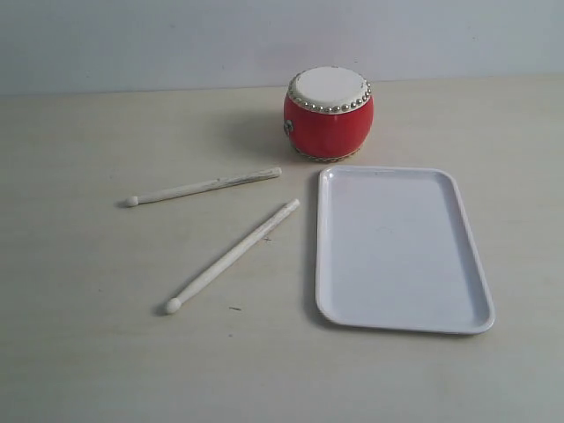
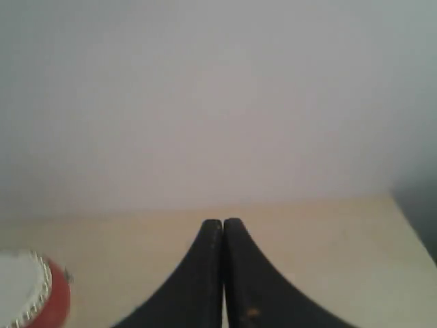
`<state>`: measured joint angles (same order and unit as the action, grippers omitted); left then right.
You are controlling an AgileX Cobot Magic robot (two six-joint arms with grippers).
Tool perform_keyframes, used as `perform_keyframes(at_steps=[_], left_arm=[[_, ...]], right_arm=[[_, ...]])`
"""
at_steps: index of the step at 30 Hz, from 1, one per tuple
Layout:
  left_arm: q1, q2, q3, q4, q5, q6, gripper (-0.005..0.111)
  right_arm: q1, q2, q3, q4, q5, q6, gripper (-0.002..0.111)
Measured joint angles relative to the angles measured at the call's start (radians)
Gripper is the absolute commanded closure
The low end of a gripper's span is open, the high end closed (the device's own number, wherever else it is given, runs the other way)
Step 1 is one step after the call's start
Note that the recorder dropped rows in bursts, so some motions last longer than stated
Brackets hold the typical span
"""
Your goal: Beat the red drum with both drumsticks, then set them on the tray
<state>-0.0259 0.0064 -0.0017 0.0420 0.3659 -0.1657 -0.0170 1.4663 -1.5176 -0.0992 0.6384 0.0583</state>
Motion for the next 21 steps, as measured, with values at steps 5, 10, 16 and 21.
perform_keyframes(at_steps=[5, 10, 16, 21], left_arm=[[0.0, 0.0, 0.0, 0.0, 0.0, 0.0, 0.107], [0.0, 0.0, 0.0, 0.0, 0.0, 0.0, 0.107], [0.0, 0.0, 0.0, 0.0, 0.0, 0.0, 0.107], [0.0, 0.0, 0.002, 0.0, 0.0, 0.0, 0.107]], right_arm=[[0.011, 0.248, -0.211, 0.274, 0.521, -0.35, 0.108], [0.234, 0.391, -0.213, 0.522, 0.573, -0.711, 0.108], [0.51, 0.578, -0.309, 0.575, 0.545, -1.101, 0.098], [0.563, 0.695, -0.421, 0.47, 0.447, -1.117, 0.081]])
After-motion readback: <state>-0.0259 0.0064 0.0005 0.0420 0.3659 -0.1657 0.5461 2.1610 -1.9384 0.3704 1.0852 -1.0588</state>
